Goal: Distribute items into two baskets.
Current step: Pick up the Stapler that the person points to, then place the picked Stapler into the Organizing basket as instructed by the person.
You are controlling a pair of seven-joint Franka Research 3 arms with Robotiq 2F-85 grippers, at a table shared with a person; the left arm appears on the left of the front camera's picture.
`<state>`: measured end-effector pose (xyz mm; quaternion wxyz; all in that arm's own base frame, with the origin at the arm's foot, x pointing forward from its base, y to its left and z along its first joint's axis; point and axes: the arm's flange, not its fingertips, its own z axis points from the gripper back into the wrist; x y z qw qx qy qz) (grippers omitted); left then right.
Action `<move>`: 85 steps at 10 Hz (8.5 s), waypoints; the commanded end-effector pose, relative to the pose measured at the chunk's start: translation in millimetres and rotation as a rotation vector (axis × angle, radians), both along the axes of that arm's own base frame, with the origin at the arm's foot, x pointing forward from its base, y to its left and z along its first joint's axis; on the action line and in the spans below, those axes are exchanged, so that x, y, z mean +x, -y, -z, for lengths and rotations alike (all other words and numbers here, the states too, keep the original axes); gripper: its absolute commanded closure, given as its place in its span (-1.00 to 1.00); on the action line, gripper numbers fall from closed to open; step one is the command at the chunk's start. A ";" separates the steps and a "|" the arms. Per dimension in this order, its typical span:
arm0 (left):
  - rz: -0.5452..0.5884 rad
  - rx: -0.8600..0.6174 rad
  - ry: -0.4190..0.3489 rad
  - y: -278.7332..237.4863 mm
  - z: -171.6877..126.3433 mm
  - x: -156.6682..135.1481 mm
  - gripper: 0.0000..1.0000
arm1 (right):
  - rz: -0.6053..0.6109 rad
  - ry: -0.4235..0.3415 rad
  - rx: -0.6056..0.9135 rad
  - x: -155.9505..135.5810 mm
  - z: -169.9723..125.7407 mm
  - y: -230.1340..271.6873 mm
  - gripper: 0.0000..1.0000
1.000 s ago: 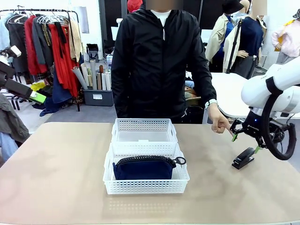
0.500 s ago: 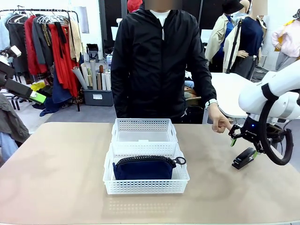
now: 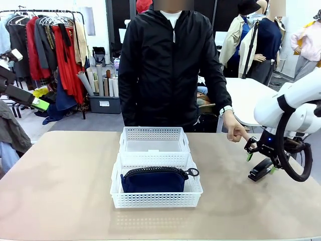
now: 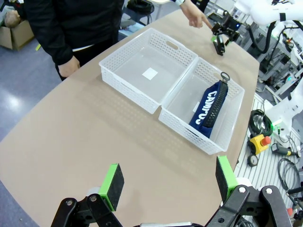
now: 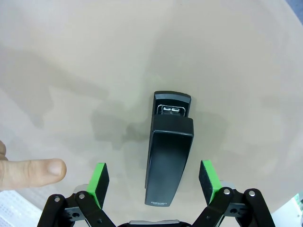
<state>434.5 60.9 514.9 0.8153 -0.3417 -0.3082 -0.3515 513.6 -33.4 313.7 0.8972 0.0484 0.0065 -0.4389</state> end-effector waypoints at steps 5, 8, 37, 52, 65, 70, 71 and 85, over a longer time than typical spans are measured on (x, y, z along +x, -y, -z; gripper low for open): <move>0.003 -0.009 0.004 -0.1 -0.5 -1.5 -1.00 | 0.013 -0.024 -0.045 -1.5 3.7 -3.0 -1.00; 0.003 -0.009 0.004 -0.1 -0.5 -1.5 -1.00 | 0.000 -0.006 0.000 -0.2 1.9 -1.0 -1.00; 0.003 -0.009 0.004 -0.1 -0.5 -1.5 -1.00 | -0.565 0.175 -0.181 -36.4 -86.7 27.4 1.00; 0.003 -0.009 0.004 -0.1 -0.5 -1.5 -1.00 | -1.499 0.330 -0.028 -85.7 -247.4 -28.8 1.00; 0.003 -0.009 0.004 -0.1 -0.5 -1.5 -1.00 | -1.483 0.348 -0.165 -98.0 -233.4 -33.7 1.00; 0.003 -0.009 0.004 -0.1 -0.5 -1.5 -1.00 | -1.483 0.348 -0.165 -98.0 -233.4 -33.7 1.00; 0.003 -0.009 0.004 -0.1 -0.5 -1.5 -1.00 | -1.483 0.348 -0.165 -98.0 -233.4 -33.7 1.00; 0.003 -0.009 0.004 -0.1 -0.5 -1.5 -1.00 | -1.773 0.162 -0.197 12.3 -228.6 -194.9 1.00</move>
